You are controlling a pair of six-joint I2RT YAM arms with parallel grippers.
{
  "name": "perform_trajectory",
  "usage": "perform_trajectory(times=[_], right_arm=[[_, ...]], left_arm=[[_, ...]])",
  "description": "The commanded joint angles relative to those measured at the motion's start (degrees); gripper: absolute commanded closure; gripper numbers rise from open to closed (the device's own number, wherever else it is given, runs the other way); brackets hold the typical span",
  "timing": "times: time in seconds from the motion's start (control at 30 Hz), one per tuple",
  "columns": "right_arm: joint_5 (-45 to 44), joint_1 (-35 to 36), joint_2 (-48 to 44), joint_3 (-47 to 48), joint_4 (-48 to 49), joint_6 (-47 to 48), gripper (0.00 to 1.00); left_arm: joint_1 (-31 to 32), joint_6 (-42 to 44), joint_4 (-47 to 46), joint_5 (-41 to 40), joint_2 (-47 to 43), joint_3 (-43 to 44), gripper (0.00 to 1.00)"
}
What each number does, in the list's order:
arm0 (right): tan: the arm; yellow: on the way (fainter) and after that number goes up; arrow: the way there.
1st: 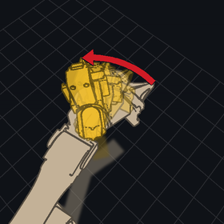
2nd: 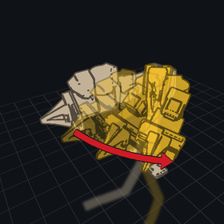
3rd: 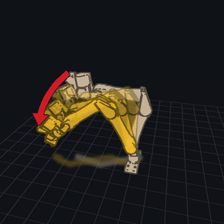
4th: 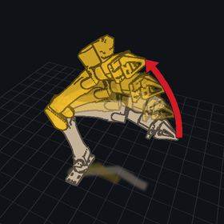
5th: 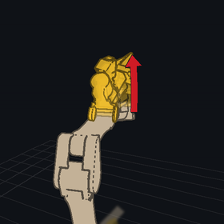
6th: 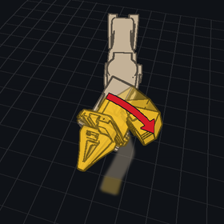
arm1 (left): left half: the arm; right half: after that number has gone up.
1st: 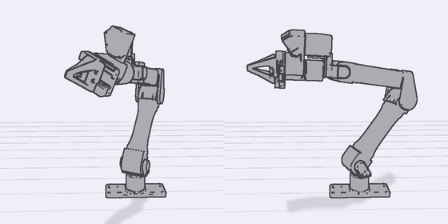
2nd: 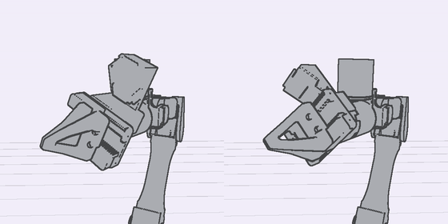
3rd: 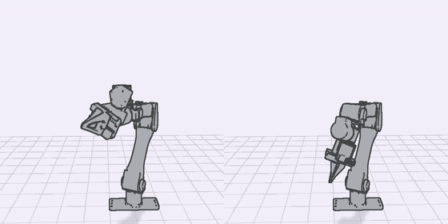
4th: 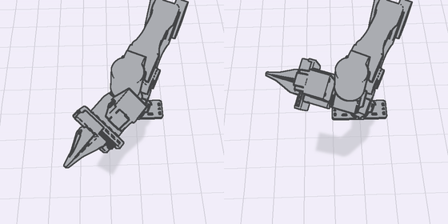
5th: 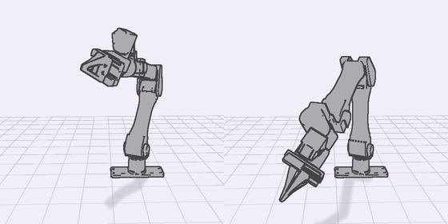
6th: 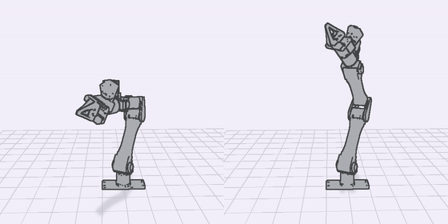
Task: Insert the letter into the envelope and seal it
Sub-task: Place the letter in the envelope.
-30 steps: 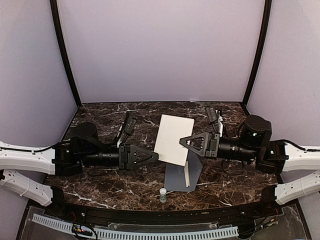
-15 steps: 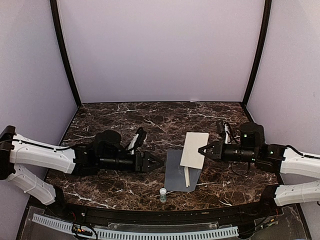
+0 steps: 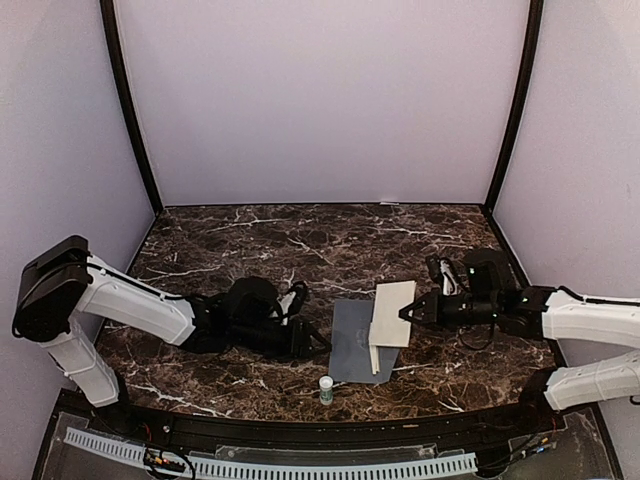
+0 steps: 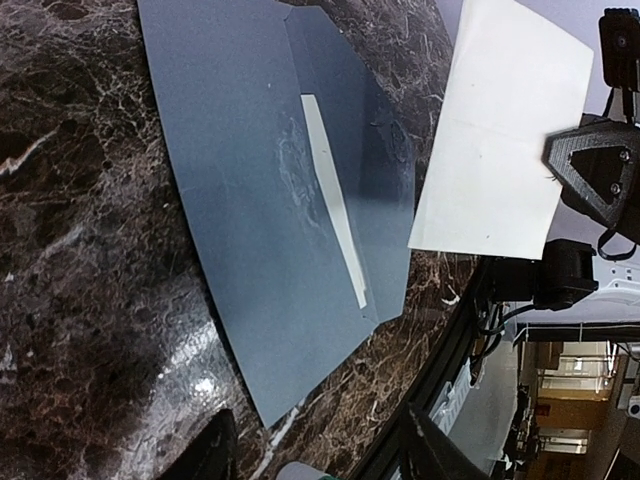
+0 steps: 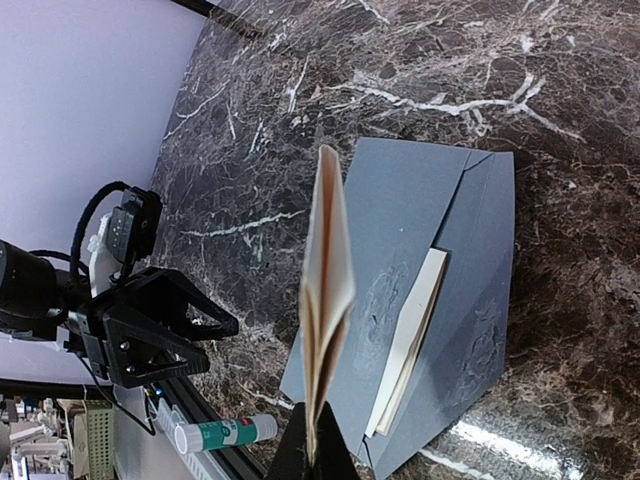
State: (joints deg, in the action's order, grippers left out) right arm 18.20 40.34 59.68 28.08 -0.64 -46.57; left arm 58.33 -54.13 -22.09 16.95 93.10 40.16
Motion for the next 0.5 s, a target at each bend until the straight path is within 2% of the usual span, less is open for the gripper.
perform_trajectory(times=[0.0,0.47], right_arm=[[0.8,-0.8,1.9,-1.5,1.4,1.0,1.0],[-0.7,-0.9,9.5,-0.7,2.1,1.5,1.0]], left_arm=[[-0.2,1.6,0.5,1.1,1.5,3.1,0.47],[-0.5,0.7,-1.1,2.7,7.7,4.5,0.5]])
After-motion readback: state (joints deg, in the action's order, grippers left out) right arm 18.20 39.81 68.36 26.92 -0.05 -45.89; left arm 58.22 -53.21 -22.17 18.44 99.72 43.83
